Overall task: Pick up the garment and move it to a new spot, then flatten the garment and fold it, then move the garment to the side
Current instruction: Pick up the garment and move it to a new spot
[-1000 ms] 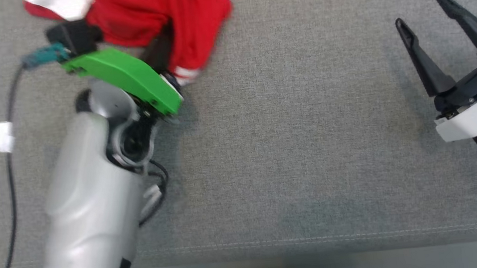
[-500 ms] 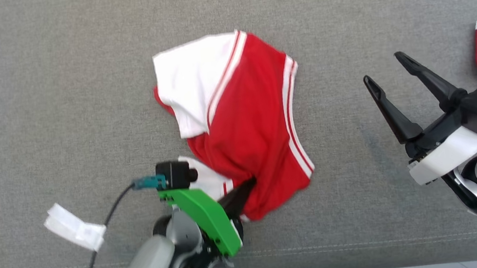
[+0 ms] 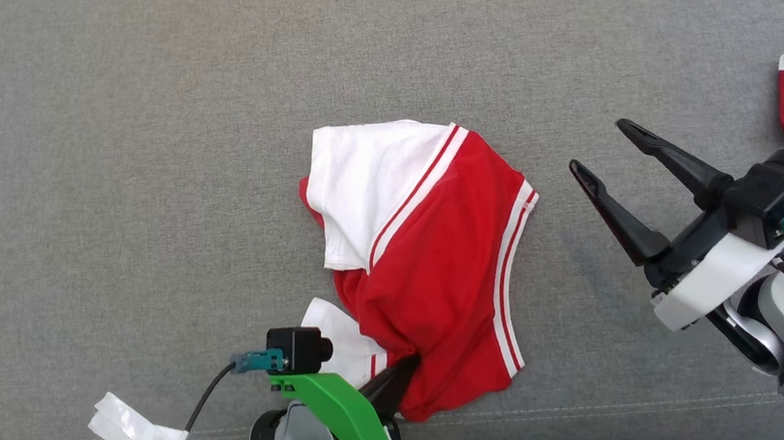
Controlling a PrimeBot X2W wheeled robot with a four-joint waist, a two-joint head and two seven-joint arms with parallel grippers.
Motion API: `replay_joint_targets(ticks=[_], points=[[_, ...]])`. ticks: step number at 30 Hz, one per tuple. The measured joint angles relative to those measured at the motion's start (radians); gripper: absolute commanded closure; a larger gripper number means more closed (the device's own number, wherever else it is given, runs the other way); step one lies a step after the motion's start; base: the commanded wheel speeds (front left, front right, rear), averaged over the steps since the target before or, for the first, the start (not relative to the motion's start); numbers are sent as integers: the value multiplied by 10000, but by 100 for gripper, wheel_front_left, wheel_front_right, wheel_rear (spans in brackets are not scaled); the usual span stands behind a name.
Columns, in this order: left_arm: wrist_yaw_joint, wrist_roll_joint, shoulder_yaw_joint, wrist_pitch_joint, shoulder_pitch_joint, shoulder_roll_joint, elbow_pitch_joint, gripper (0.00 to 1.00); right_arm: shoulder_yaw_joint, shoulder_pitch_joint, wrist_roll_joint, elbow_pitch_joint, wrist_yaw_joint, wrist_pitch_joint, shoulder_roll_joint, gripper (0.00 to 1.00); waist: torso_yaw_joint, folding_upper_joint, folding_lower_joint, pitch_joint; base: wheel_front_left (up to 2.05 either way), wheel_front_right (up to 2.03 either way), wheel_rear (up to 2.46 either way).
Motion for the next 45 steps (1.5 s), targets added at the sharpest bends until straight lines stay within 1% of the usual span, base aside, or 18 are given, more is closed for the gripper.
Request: replay_joint_targets(ticks=[2, 10, 12, 15, 19, 21, 28, 33, 41, 45], points=[[0, -46, 167, -92, 104, -19, -90, 100, 142, 0, 48, 42, 0, 17, 2, 0, 27, 0, 0, -1, 0, 0, 0], [36, -947, 849, -305, 123, -27, -874, 100, 740, 3, 127, 180, 86, 199, 121, 0, 56, 0, 0, 60, 0, 0, 0], [111, -1043, 895, -303, -158, -27, -1118, 100, 955, -2, 132, 182, 88, 253, 228, 0, -24, 0, 0, 71, 0, 0, 0], [113, -1122, 989, -316, -838, -44, -1411, 100, 1210, -28, 134, 182, 88, 288, 360, 0, -197, 0, 0, 98, 0, 0, 0], [113, -1122, 1152, -435, -1679, -61, -1530, 100, 1643, -35, 161, 199, 88, 408, 466, 0, -500, 0, 0, 154, 0, 0, 0], [127, -1319, 1197, -433, -1909, -73, -1574, 100, 1904, -34, 163, 238, 88, 470, 562, 0, -681, 0, 0, 190, 0, 0, 0], [456, -1611, 1143, -422, -2578, -94, -1501, 100, 3007, 28, 320, 353, 88, 539, 945, 0, -1411, 0, 0, 362, 0, 0, 0], [652, -1708, 1051, -541, -3343, -104, -1450, 100, 3536, 196, 614, 535, 90, 550, 1160, 0, -1941, 0, 0, 561, 0, 0, 0], [1145, -1582, 1488, -1116, -4732, -142, -805, 100, 3735, 165, 786, 757, 90, 445, 1538, 0, -2667, 0, 0, 1005, 0, 0, 0], [1354, -1705, 1465, -1304, -4998, -155, -222, 100, 3568, -63, 905, 1001, 90, 355, 1935, 0, -3038, 0, 0, 1303, 0, 0, 0]])
